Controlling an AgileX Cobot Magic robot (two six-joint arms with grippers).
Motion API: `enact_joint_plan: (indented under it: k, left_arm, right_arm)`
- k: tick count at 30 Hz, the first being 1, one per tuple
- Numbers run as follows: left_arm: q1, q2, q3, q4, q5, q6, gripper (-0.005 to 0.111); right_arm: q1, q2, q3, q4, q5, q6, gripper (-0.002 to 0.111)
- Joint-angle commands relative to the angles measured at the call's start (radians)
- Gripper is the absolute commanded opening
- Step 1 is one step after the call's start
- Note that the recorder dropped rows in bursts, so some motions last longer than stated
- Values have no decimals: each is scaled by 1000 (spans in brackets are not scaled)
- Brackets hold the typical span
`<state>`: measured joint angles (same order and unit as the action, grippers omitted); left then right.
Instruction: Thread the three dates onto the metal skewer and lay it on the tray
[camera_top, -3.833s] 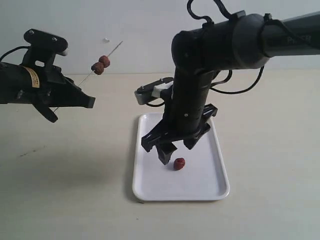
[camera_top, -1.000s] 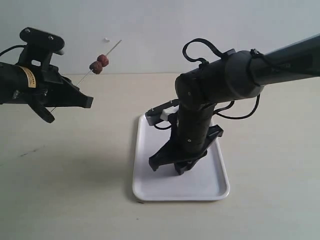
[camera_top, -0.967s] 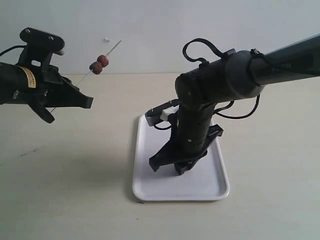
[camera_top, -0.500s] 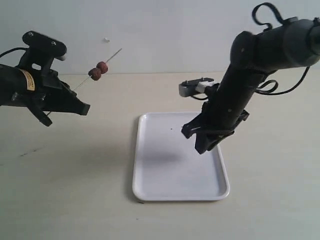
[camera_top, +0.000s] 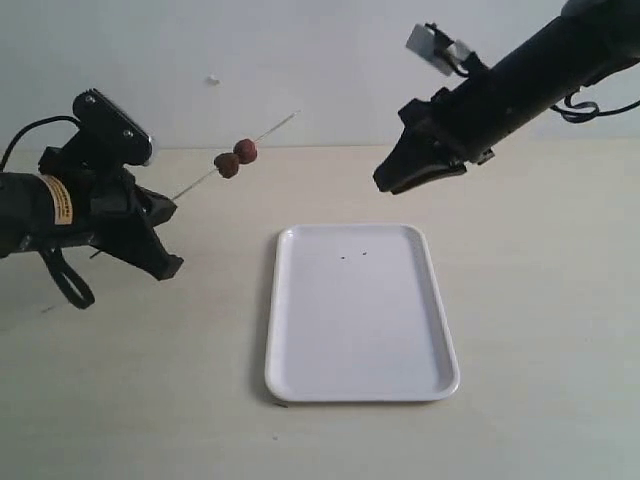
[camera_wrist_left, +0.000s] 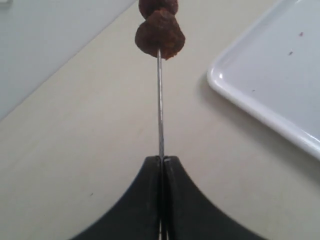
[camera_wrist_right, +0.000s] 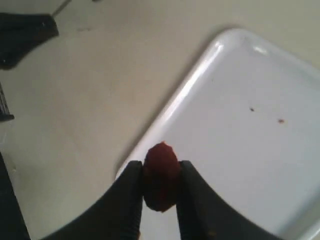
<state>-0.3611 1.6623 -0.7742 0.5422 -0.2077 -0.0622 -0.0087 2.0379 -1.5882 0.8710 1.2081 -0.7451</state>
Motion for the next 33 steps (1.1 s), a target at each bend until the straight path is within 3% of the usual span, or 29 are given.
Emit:
enact_joint_plan:
  k: [1,7,15,22,33]
  left_arm:
    - [1,-10,33,97,-126,2,0]
    - [1,-10,33,120,-136,-3,0]
    - [1,-10,57,237,-267,-87,0]
    - [1,-10,61,278,-268,-100,0]
    - [1,-10,61,292,-286,-103,0]
  right_arm:
    - [-16,-10,-67,38,13,-48,23]
    - [-45,-8,-139,65,13,-54,23]
    - [-67,50,-155,124,13,-54,23]
    - [-107,102,-155,266,13,-63,23]
    - [-146,139,-155,329,13,-46,23]
